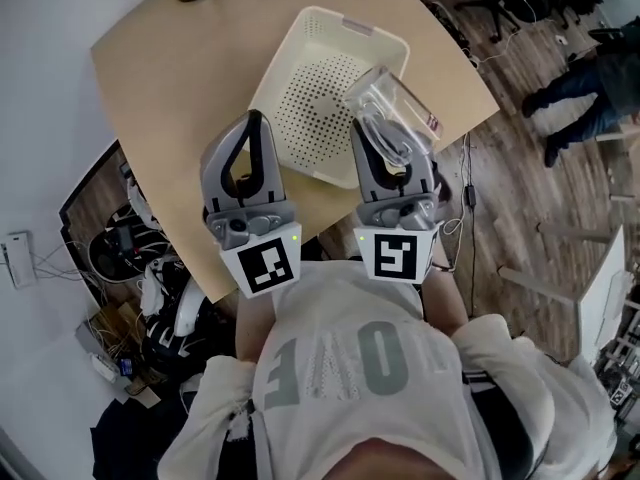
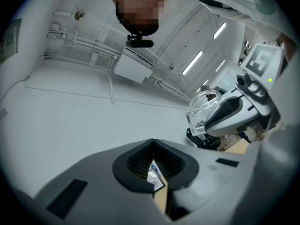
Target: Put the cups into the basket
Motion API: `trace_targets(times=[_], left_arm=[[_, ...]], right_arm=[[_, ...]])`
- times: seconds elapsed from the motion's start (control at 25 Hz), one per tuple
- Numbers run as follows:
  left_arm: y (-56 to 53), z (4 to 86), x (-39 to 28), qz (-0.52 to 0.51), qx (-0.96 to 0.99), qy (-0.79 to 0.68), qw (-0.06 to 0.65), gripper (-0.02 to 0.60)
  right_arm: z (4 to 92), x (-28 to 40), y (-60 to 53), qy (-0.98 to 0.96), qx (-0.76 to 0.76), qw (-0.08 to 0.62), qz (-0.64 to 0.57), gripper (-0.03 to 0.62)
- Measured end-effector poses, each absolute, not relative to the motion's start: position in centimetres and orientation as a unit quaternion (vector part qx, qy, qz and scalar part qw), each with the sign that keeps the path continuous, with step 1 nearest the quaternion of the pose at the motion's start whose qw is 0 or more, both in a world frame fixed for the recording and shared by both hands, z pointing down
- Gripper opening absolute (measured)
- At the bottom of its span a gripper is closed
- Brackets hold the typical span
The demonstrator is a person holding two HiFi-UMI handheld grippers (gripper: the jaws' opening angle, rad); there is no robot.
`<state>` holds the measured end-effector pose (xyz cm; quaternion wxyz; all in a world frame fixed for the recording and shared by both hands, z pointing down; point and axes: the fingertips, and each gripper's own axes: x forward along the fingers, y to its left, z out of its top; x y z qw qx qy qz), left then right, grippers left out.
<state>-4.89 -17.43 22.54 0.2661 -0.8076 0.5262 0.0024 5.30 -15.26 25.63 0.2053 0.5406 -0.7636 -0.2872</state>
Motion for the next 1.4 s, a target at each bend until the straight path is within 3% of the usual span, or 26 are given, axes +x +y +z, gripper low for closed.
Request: trace_targets(times=[0.32,0.88,1.4], left_arm=[[-22.8,24.0,-2.4,-0.001,-0.828,0.504,0.246,0.005],[-22.0,25.2,-2.2,-0.014,-0.807,0.544,0.23,0.005],[-25.8,26.6,-2.1,-0.017,-0.806,0.555,0.207,0.005]], right_arm=[[27.1,6.4,-21.3,-0.772,0.536,0.22,-0.263,0.021],[28.9,7.5,-21.2,-0.793,0.506,0.23,-0.249,0.021],[32.4,7.0,-24.7,-0.81,0.426,0.317,-0.25,0.021]])
